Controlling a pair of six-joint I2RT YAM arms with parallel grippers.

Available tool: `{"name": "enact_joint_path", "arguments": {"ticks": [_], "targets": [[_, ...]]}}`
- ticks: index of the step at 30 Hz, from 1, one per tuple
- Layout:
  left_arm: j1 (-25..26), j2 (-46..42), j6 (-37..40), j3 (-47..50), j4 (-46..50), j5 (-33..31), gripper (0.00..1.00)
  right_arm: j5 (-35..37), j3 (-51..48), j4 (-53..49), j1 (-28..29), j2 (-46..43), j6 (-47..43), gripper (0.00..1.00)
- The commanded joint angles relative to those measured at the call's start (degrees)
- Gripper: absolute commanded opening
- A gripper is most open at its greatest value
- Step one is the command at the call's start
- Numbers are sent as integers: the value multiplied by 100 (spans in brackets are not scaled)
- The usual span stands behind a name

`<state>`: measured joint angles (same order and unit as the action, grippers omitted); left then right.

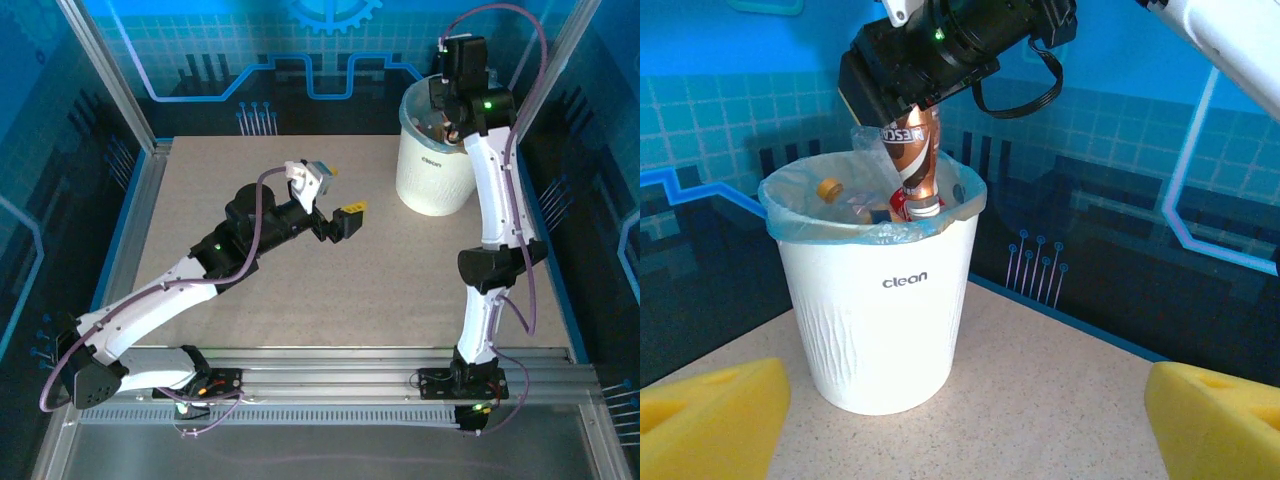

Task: Put the plastic bottles in the bin

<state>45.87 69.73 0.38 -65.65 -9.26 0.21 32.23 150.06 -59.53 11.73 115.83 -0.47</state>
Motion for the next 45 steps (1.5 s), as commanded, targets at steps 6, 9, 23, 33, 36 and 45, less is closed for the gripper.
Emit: {"name": "enact_joint_path", "arguments": {"ticks": [6,9,23,33,36,45], "targets": [[-94,-23,97,139,-24,-119,93,126,33,-211,-369,517,-268,56],[-111,13,78,177,-39,-92,93,187,77,-417,-404,707,-248,74],[-138,171,50,89,-22,-21,93,-358,18,357,-571,-7,328,76],[-195,442,10,-4,-10,30,93,-1011,54,193,-1195,739,1180,60],[-208,527,-35,-3,-45,44,93,-1204,-521,259,-1128,594,1175,56],[-212,602,-83,-135,12,-11,94,-1130,-1692,585,-1078,-67,1116,56]]}}
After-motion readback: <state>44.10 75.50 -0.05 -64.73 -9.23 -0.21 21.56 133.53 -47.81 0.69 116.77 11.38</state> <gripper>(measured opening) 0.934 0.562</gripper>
